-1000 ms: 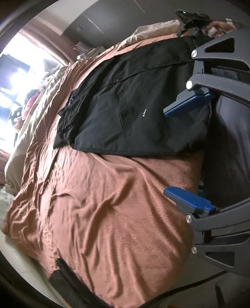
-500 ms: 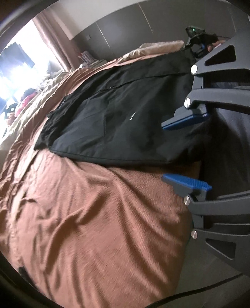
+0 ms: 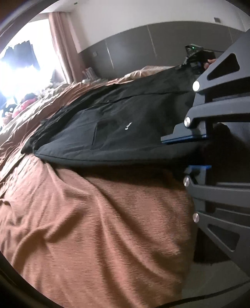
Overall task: Fold large clothes
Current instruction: 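Grasp the shirt hem with both tools and lift it toward the collar, then carry the hem with both tools and lay it over the collar end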
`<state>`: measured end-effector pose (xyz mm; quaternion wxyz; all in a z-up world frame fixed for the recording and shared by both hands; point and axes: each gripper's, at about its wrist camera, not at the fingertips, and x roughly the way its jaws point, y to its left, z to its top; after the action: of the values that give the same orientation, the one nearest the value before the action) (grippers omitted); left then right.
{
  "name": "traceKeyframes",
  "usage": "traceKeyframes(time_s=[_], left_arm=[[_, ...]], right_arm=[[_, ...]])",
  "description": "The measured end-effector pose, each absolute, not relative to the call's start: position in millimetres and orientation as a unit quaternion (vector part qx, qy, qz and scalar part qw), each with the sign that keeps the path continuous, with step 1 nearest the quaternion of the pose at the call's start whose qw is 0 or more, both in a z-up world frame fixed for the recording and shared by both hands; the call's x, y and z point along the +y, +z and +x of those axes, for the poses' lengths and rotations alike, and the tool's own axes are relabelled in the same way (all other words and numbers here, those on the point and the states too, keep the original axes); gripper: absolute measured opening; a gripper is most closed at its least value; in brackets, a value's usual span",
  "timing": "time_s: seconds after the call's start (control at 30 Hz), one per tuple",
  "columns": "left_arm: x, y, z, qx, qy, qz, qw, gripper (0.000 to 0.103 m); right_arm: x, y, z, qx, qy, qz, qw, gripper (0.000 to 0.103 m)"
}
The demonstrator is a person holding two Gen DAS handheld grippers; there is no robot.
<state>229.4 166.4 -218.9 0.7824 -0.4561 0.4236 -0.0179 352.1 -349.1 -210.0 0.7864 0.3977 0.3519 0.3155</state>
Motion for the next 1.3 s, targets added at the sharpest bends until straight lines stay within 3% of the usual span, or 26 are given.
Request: traceKeyframes(time_s=[0.07,0.5,0.93,1.3], left_arm=[[171.5,-217.8,225.9,0.414,-0.017,-0.48,0.773,0.01],[191.6,-78.2,161.2,0.291,-0.041,-0.465,0.835,0.008],[176.7,14.9,76.4,0.208,-0.061,-0.447,0.868,0.008],[166.1,66.0,32.5,0.162,-0.07,-0.424,0.888,0.008]], right_arm=[[-347.1,-196.2,346.7,0.345,0.316,0.393,0.791,0.004],[-351.1,-105.6,267.7,0.301,0.361,0.372,0.8,0.004],[-396.2,-69.7,183.7,0.262,0.394,0.349,0.809,0.004],[-400.9,-63.6,171.7,0.234,0.411,0.328,0.817,0.004]])
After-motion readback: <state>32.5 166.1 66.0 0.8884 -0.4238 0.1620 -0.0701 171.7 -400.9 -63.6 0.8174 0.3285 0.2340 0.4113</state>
